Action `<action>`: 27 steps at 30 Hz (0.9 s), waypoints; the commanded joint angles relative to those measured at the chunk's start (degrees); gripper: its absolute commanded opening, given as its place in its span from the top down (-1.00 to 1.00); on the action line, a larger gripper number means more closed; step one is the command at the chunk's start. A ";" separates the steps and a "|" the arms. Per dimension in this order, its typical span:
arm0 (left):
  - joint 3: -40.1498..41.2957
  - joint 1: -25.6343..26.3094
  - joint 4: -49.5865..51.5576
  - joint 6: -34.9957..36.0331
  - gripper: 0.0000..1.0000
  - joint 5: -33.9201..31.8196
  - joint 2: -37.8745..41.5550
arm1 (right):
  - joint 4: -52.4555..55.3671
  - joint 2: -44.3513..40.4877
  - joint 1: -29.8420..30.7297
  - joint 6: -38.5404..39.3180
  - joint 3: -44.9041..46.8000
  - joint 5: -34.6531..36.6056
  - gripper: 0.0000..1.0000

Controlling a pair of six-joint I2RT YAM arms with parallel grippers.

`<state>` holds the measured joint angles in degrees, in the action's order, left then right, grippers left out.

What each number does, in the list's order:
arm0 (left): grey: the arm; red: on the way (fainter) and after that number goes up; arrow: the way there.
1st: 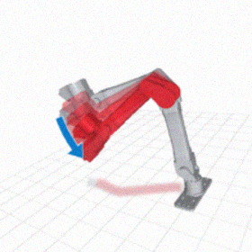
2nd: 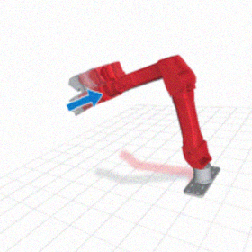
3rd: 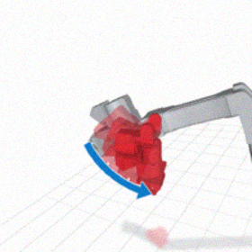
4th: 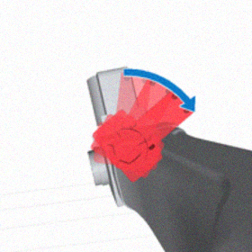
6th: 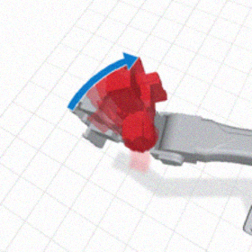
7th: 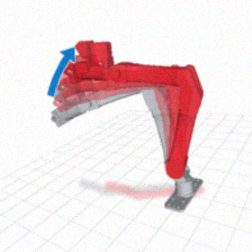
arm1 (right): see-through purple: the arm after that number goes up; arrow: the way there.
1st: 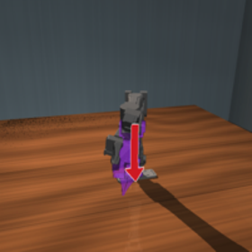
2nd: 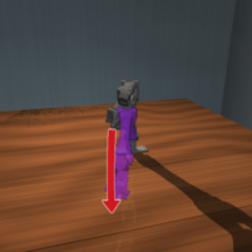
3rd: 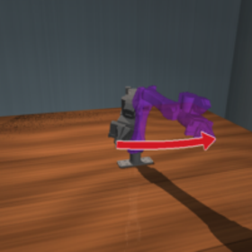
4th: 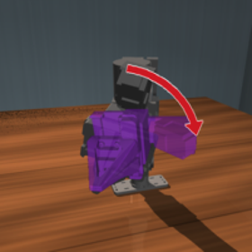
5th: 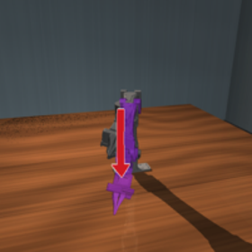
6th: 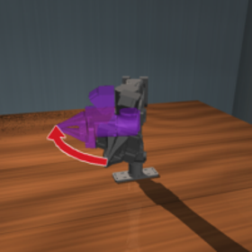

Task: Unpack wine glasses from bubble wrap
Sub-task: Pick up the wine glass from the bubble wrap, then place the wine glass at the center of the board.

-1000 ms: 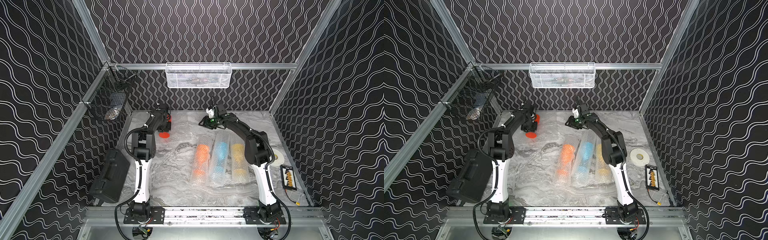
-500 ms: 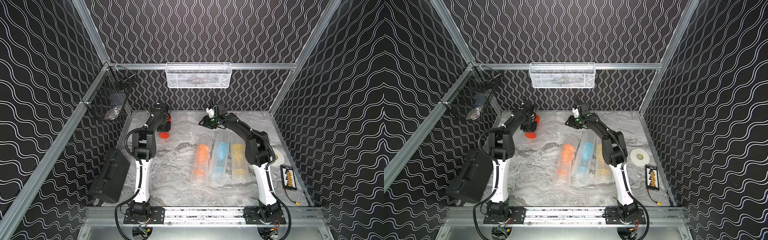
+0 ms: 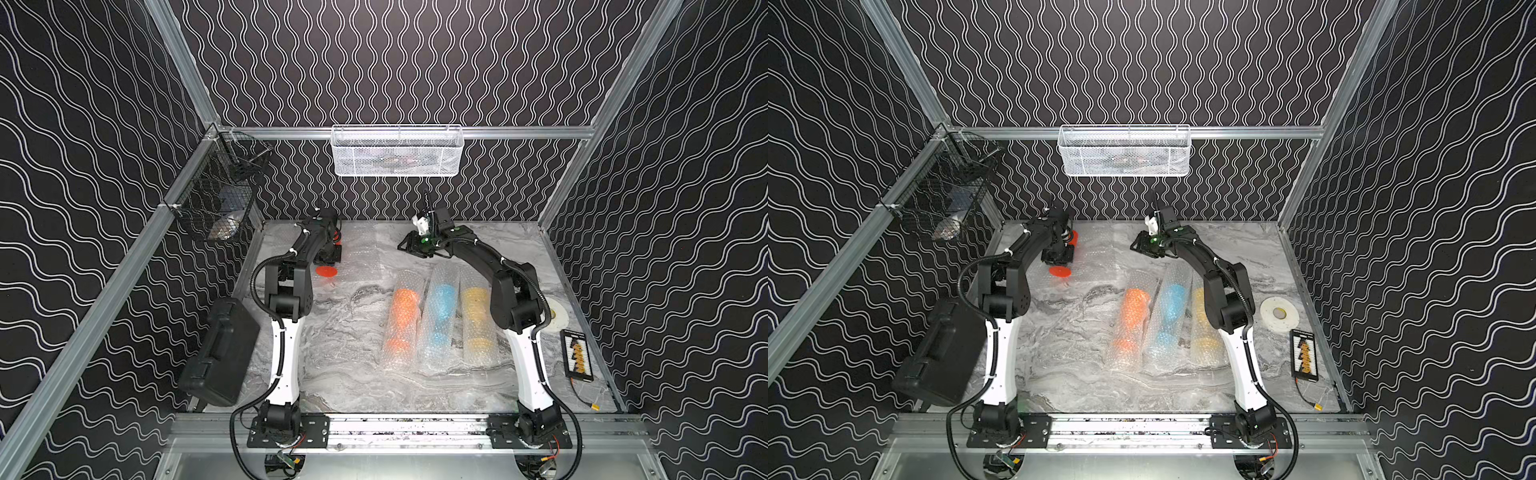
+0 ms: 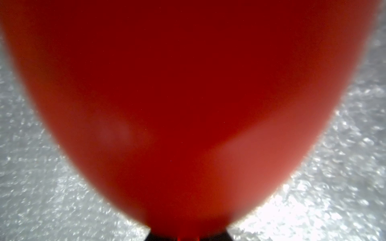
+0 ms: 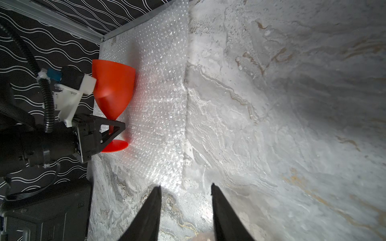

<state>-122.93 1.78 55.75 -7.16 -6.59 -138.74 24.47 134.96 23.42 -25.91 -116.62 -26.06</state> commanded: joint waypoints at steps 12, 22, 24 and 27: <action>8.35 0.30 -6.75 0.02 0.80 3.63 12.17 | -1.00 0.06 0.03 -0.35 -0.93 -1.35 0.18; 36.98 6.07 -34.17 -7.45 0.86 13.91 29.37 | -1.39 -2.33 -0.01 -3.68 -2.29 -9.41 0.16; 42.73 7.73 -40.91 -8.53 0.87 15.09 31.53 | -0.98 -3.42 -0.01 -3.97 -2.29 -10.89 0.16; 50.12 10.41 -50.64 -9.01 0.91 15.12 34.33 | 1.21 -4.96 -0.13 -3.88 -3.47 -13.15 0.14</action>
<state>-76.69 10.74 19.86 -13.91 6.85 -106.56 24.62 131.70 23.40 -29.10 -118.89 -35.48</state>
